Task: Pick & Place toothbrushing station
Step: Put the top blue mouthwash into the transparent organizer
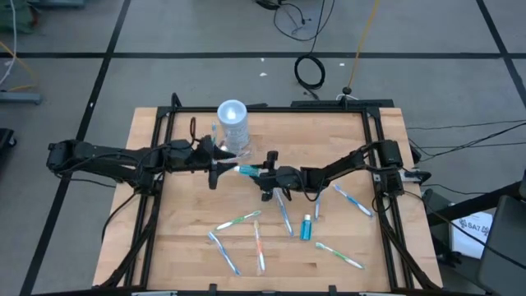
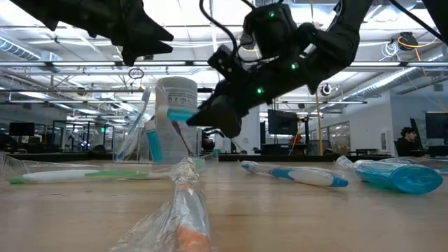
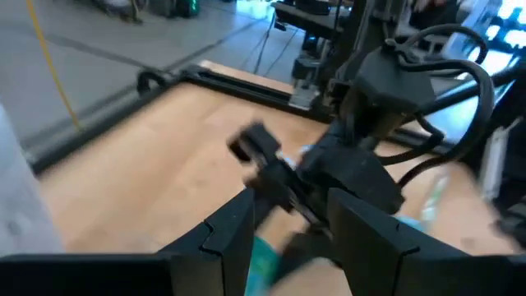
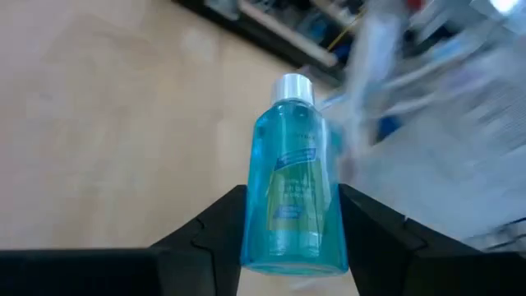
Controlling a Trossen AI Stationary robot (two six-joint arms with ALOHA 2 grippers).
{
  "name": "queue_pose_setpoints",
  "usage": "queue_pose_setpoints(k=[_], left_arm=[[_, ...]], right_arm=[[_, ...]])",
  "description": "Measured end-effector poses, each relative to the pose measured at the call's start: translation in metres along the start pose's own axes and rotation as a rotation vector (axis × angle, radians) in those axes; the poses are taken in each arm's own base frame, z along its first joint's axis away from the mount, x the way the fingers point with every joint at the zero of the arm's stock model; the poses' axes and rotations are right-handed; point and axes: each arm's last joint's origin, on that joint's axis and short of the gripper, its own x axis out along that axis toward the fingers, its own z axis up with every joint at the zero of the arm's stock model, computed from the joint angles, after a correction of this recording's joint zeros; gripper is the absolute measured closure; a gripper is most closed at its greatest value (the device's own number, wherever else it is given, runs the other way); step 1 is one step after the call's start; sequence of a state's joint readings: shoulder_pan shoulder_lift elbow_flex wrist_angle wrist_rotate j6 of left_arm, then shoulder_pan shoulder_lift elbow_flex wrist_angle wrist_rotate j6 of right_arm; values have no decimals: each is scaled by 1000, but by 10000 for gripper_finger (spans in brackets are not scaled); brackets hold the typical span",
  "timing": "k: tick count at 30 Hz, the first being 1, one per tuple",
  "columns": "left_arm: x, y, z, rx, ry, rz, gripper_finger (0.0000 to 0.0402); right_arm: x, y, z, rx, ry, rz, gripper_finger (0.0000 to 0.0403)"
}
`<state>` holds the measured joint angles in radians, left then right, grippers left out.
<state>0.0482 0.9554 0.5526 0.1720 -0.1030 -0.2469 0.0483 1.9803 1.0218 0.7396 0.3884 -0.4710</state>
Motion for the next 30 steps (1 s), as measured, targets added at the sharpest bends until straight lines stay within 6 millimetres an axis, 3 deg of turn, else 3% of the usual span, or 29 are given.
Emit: queue_pose_setpoints(k=[4,12,19,24,30], left_arm=[[-1,-3,-6,-139,55,-4,243],[-3,-6,-20,-230,177,47,243],[-5,-11,-25,-204,201,82,243],[-5,-17,-33,-255,276,44,243],[0,-21,-31,-298,234,21,243]], right_arm=[[0,-2,3,-159,-1,-67,238],[-6,3,19,-281,-128,-79,238],[-8,10,23,-234,-249,75,237],[-7,6,24,-217,-239,18,237],[-9,6,28,-198,-266,-9,237]])
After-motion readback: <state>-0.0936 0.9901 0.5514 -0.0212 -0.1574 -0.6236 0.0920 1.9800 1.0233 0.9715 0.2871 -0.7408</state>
